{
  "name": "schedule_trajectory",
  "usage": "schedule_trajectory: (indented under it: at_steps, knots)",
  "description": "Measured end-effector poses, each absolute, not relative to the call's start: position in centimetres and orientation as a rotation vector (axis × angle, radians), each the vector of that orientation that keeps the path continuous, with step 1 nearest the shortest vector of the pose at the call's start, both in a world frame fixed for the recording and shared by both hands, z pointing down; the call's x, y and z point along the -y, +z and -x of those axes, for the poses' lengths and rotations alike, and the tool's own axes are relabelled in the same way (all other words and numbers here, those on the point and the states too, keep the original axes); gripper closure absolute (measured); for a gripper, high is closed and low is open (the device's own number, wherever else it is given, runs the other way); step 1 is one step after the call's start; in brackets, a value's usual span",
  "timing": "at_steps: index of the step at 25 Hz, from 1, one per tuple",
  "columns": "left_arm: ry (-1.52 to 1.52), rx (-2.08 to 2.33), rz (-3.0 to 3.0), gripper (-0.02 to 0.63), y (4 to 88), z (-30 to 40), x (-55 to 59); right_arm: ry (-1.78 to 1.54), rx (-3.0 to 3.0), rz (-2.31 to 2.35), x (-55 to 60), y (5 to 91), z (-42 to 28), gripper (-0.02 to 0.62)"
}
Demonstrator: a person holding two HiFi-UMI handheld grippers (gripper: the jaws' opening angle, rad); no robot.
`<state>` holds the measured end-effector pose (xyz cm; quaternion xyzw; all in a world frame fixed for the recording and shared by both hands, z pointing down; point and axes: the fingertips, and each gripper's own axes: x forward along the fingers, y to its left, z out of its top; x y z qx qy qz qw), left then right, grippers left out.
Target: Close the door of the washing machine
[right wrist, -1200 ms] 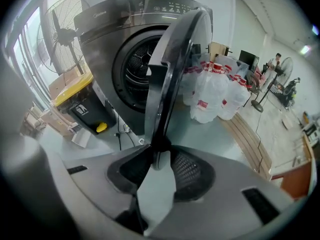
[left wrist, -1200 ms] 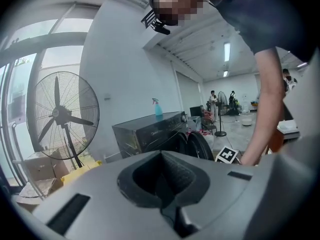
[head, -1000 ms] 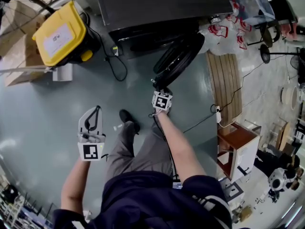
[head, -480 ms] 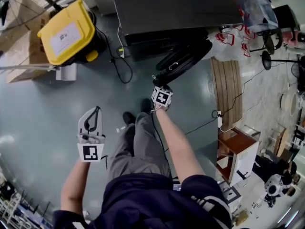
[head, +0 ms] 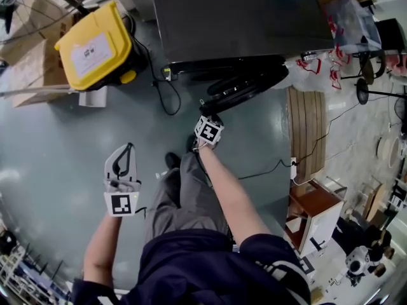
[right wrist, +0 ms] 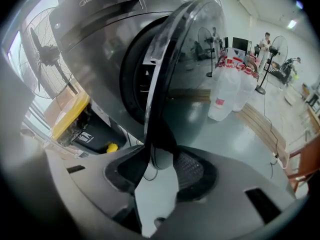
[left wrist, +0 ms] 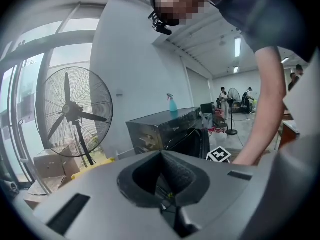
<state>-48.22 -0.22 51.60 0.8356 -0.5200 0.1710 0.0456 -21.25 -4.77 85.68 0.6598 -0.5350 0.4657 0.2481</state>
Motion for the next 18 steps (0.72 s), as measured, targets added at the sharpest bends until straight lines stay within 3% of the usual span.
schedule_trajectory:
  at_steps: [18]
  knots:
    - [0.59,1.615,-2.509,0.583,52.1,51.7,3.0,1.335,1.465,-1.875,11.5,85.1,24.2,0.414]
